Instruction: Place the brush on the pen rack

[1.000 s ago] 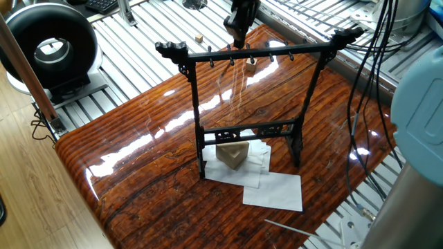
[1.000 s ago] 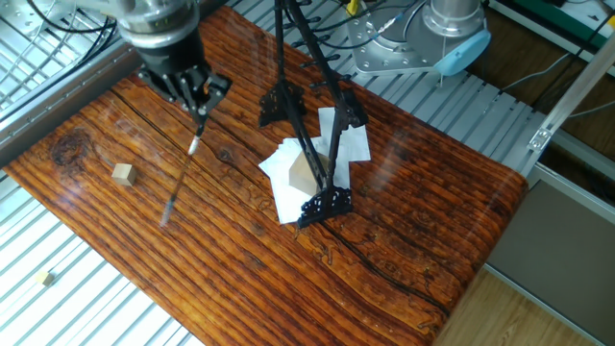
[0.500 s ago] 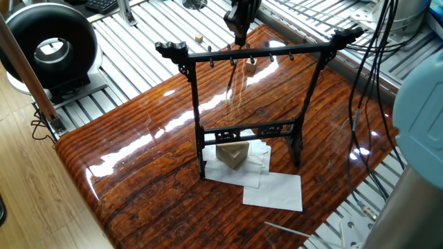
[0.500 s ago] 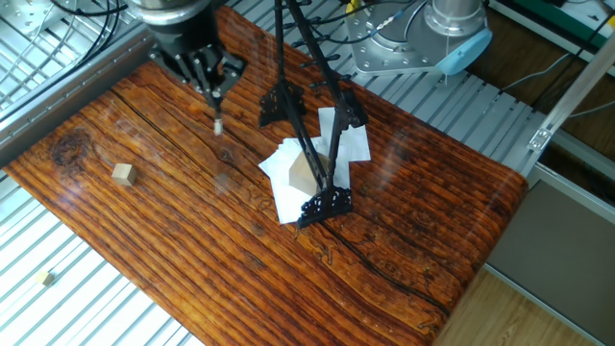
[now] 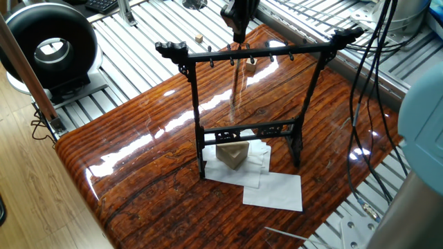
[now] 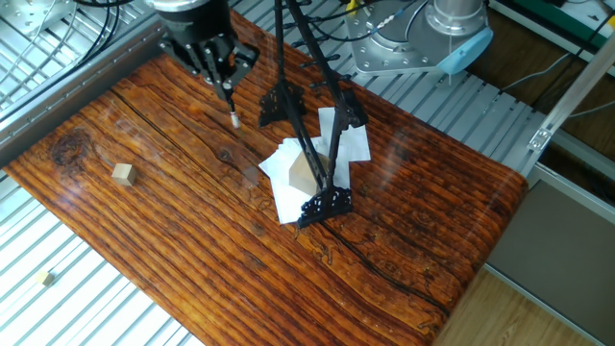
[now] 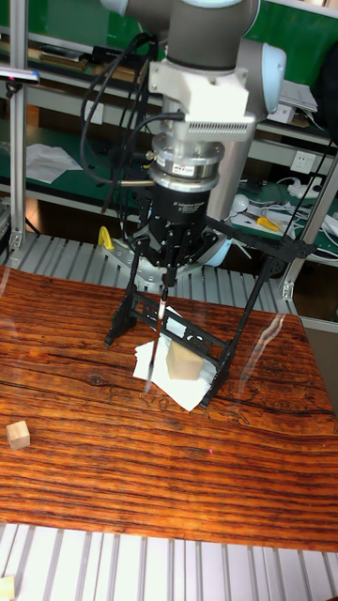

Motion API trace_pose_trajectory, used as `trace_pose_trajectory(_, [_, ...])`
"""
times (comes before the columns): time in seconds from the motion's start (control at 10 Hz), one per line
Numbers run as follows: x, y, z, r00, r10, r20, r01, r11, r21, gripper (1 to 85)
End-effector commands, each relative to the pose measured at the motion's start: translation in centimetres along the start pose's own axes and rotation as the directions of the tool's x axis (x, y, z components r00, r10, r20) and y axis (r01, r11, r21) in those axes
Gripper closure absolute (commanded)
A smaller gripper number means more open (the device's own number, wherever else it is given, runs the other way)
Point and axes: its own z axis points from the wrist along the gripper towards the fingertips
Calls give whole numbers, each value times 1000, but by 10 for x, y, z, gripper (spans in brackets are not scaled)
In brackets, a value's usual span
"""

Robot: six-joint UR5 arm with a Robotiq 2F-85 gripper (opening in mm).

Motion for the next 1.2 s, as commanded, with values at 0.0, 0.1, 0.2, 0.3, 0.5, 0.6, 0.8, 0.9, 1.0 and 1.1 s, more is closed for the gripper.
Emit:
trace_pose_trajectory(0.0, [3, 13, -9, 1000, 15, -3, -15, 1000, -8, 847])
trace_pose_trajectory(0.1, [4, 15, -12, 1000, 13, -1, -13, 1000, 5, 847])
trace_pose_trajectory(0.2, [4, 13, -14, 1000, 3, 0, -3, 1000, 29, 847])
trace_pose_trajectory(0.3, [6, 17, -16, 1000, 8, 1, -8, 1000, 26, 847])
trace_pose_trajectory(0.5, [8, 21, -19, 1000, 8, -1, -8, 999, 33, 847])
trace_pose_trajectory(0.6, [8, 20, -19, 1000, 6, 0, -6, 999, 34, 847])
trace_pose_trajectory(0.8, [7, 19, -19, 1000, -3, 0, 3, 999, 37, 847])
trace_pose_trajectory(0.9, [8, 21, -20, 1000, -15, -8, 15, 999, 35, 847])
trace_pose_trajectory(1.0, [10, 21, -21, 1000, -16, -17, 17, 999, 45, 847])
trace_pose_trajectory(1.1, [10, 21, -23, 1000, -15, -20, 17, 998, 55, 847])
